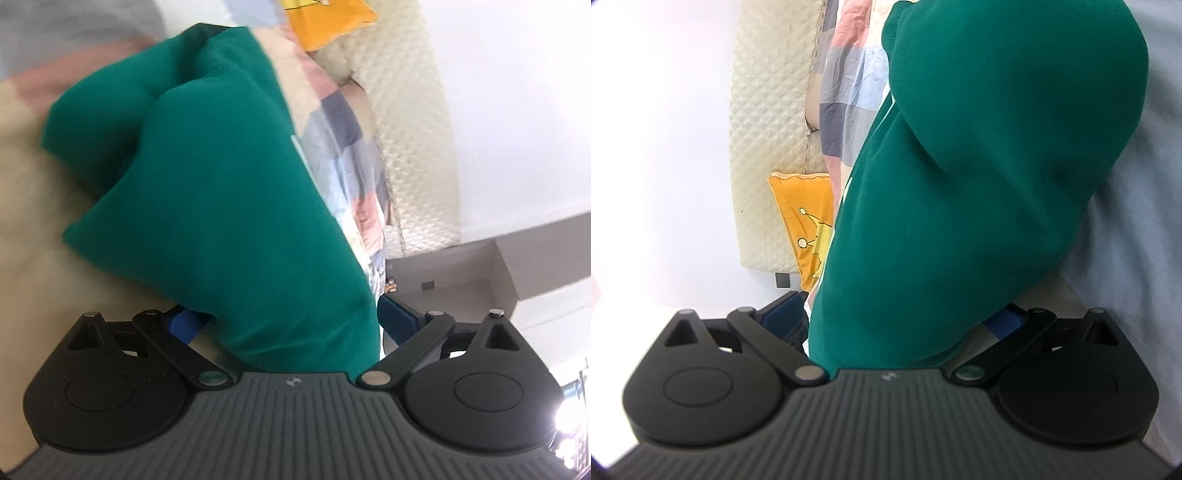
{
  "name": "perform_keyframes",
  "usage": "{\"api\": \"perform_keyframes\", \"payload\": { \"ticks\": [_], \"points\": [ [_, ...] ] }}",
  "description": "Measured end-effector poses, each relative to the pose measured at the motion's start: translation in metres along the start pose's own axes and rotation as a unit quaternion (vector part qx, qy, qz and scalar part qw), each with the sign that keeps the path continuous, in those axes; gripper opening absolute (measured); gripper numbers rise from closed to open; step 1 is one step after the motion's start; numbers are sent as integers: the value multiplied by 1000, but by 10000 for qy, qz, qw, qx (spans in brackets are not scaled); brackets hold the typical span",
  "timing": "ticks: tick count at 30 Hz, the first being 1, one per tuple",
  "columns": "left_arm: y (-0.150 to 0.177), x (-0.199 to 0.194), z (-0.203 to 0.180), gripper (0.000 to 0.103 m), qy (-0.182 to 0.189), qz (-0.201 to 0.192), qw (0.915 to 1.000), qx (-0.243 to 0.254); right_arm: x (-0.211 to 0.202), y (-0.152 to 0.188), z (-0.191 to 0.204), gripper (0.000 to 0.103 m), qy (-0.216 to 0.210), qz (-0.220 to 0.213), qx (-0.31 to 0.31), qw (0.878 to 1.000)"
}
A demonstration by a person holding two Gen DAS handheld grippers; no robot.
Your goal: Fold large clothes
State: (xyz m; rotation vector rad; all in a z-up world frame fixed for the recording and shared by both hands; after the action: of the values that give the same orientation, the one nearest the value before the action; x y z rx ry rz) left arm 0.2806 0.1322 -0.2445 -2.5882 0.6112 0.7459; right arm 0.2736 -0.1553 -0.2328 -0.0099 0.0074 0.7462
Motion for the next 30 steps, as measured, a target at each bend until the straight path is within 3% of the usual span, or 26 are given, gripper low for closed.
{"api": "perform_keyframes", "payload": {
  "ticks": [8, 14, 19, 22, 23, 28, 30],
  "points": [
    [7, -4, -9, 98, 165, -122, 9992, 330, -13, 0, -1, 103, 117, -75, 89, 9999],
    [-7, -9, 4, 98, 139, -76, 9997, 189, -11, -14, -9, 103, 288, -281, 362, 9985],
    [-12, -15, 22, 99, -4, -52, 9991, -417, -7, -23, -18, 103, 276, -639, 814, 9943],
    [-14, -22, 48, 100, 278, 14, 9883, -1497, -11, -21, -17, 103, 216, -664, 785, 9945],
    [-15, -22, 52, 100, 268, 61, 9860, -1645, -12, -20, -17, 103, 198, -673, 778, 9945],
    [-18, -1, 38, 100, -241, 296, 9911, -1279, -16, -16, -11, 103, 246, -631, 590, 9960],
    [-21, 7, 40, 100, -274, 300, 9883, -1471, -16, -13, -8, 103, 302, -553, 447, 9970]
  ]
}}
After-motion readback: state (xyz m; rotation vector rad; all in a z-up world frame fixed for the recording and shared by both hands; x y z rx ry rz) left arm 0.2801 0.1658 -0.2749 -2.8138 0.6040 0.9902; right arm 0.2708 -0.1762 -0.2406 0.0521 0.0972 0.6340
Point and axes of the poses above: each gripper's, at about its wrist camera, not at the fingertips, and x roughly the way its jaws point, z to its left, y to its underside, the point moved 2 cm from there along x, roughly the way its jaws point, and after that the axes turned 15 degrees about -y, right-handed, at the moved point
